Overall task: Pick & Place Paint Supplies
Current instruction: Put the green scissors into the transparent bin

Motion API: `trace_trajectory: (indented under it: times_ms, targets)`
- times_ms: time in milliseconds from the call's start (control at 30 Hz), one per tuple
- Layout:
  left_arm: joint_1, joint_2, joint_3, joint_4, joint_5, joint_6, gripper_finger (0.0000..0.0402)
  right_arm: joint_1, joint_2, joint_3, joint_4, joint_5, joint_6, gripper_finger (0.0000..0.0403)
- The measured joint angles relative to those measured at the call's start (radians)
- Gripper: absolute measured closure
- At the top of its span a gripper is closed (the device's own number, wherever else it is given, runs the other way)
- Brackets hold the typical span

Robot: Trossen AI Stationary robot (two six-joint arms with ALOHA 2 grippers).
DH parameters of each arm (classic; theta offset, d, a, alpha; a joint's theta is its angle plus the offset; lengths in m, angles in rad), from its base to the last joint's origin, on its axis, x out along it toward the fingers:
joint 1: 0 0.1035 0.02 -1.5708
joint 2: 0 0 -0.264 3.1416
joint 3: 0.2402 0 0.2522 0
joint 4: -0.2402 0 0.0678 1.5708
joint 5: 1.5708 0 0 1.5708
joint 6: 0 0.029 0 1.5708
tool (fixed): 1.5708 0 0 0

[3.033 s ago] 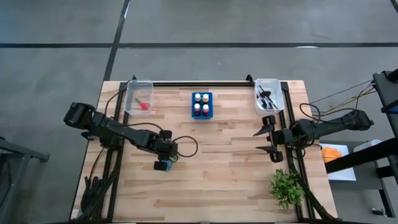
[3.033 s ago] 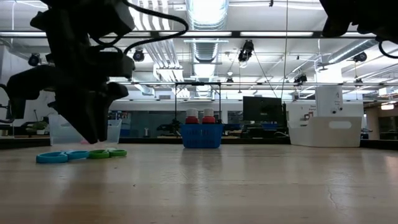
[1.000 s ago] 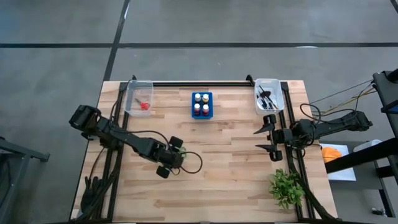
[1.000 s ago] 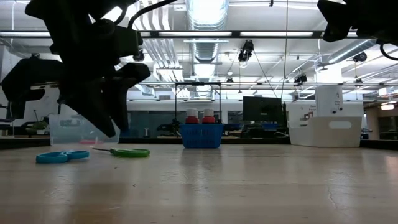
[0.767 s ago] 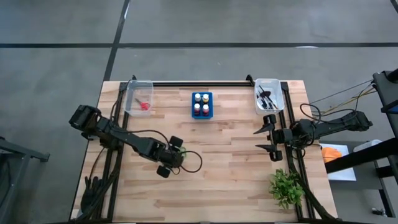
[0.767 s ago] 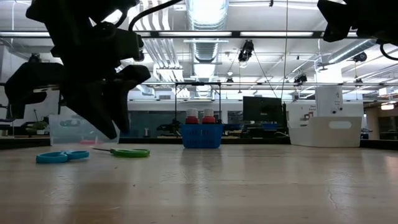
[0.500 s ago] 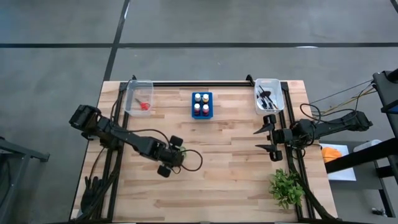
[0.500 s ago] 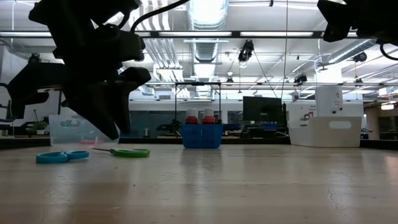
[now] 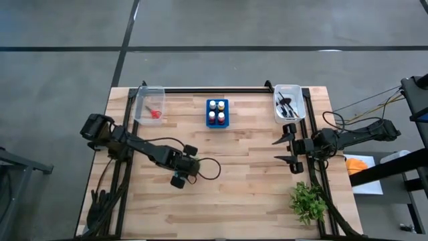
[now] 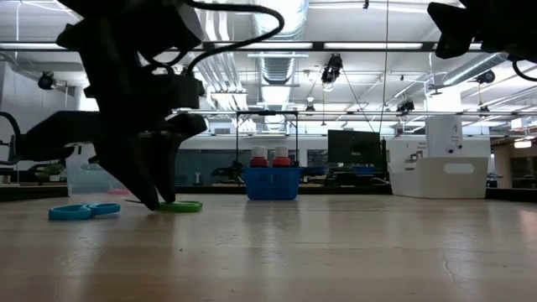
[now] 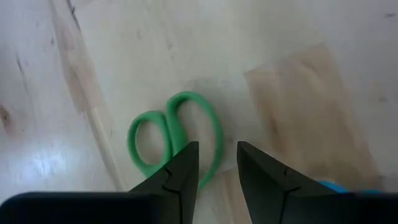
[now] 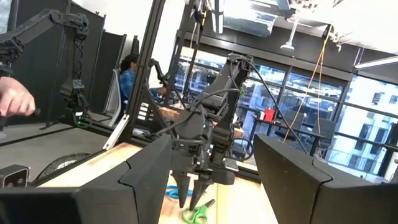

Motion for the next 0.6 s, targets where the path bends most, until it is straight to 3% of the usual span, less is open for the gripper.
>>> trace_trajectory:
  times_ms: [600]
  targets:
    - [0.044,-0.004,-0.048,0.028,0.083,-0.039,0.0289,0.001,0.0,0.0,0.0,0.0,0.0,0.0177]
